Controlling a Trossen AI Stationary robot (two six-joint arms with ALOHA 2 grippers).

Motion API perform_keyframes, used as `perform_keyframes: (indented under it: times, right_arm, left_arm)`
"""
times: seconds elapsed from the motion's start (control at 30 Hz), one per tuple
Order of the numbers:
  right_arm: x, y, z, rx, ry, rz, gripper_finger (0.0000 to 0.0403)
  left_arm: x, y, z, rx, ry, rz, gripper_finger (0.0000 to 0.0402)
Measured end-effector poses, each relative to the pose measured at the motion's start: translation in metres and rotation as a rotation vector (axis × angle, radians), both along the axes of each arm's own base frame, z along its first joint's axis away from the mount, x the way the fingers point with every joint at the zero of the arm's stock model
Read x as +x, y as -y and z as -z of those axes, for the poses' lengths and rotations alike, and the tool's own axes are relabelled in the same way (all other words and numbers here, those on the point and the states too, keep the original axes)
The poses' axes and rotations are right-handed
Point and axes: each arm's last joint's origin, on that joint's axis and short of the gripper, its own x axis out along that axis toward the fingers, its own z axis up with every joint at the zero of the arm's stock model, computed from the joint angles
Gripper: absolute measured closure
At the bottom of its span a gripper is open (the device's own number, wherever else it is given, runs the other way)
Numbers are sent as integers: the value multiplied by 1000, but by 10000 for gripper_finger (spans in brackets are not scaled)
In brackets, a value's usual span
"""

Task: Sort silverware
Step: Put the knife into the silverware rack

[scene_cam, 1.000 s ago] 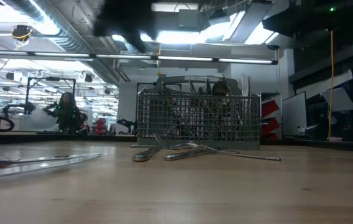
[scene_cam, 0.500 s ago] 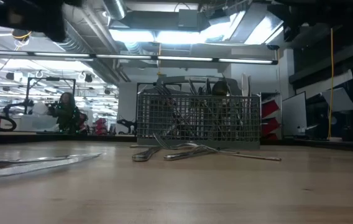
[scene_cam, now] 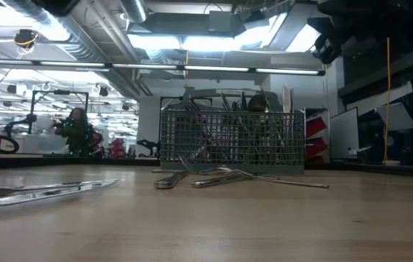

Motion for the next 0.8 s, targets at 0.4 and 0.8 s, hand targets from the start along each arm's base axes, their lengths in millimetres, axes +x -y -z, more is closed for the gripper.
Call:
perform_keyframes:
  times: [0.4,0.8]
  right_arm:
    - [24,-22,23,-39,-138,-2,285]
    - [33,-31,35,-52,-202,-15,285]
  left_arm:
    - [5,0,32,29,-131,6,263]
    - [20,-16,45,62,-160,8,263]
